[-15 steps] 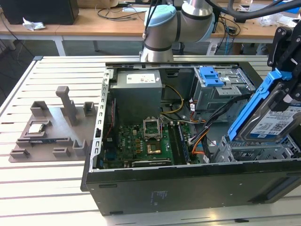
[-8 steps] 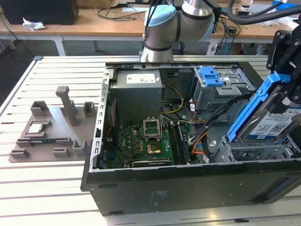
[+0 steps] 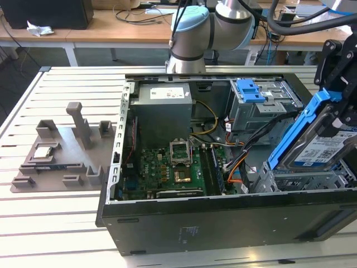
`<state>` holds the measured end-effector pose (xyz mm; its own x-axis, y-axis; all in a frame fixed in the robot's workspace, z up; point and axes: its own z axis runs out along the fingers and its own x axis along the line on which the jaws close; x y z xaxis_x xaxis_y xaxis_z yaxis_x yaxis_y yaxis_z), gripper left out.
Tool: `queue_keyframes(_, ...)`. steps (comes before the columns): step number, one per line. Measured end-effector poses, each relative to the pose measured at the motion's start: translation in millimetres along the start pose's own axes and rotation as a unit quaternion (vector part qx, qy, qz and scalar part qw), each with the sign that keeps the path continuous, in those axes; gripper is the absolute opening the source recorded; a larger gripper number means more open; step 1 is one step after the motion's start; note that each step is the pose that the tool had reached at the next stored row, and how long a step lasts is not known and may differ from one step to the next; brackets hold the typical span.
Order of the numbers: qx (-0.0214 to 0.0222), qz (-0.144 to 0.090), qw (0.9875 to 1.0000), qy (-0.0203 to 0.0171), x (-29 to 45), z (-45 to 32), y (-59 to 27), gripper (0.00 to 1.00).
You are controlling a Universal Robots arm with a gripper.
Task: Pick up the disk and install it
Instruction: 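Insert the disk into the insertion slot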
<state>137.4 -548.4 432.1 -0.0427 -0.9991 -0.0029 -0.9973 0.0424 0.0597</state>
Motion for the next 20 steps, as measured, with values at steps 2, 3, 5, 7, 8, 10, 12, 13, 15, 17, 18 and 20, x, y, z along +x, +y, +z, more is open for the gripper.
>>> queue_keyframes(2,0.0000,0.000,1.0000,-0.0002,-0.1,0.4,-0.2,0.37)
queue_keyframes(3,0.0000,0.000,1.0000,-0.0005,-0.3,0.6,-0.3,0.37)
queue_keyframes(5,0.0000,0.000,1.0000,-0.0008,-0.9,1.0,-0.4,0.37)
queue_keyframes(7,0.0000,0.000,1.0000,-0.0009,-2.1,1.7,-0.6,0.37)
queue_keyframes(8,0.0000,0.000,1.0000,-0.0009,-3.0,2.5,-0.8,0.37)
queue_keyframes(10,0.0000,0.000,1.0000,-0.0008,-3.0,3.3,-1.0,0.37)
queue_keyframes(12,-0.0001,0.000,1.0000,-0.0008,-3.1,4.9,-1.3,0.37)
queue_keyframes(13,-0.0001,0.000,1.0000,-0.0009,-3.0,5.8,-1.4,0.37)
queue_keyframes(15,-0.0002,0.000,1.0000,-0.0008,-3.1,7.3,-1.8,0.37)
queue_keyframes(17,-0.0004,0.000,1.0000,-0.0007,-3.1,9.6,-2.3,0.37)
queue_keyframes(18,-0.0005,0.000,1.0000,-0.0009,-3.0,10.8,-2.6,0.37)
queue_keyframes(20,-0.0008,0.000,1.0000,-0.0008,-3.1,14.1,-3.2,0.37)
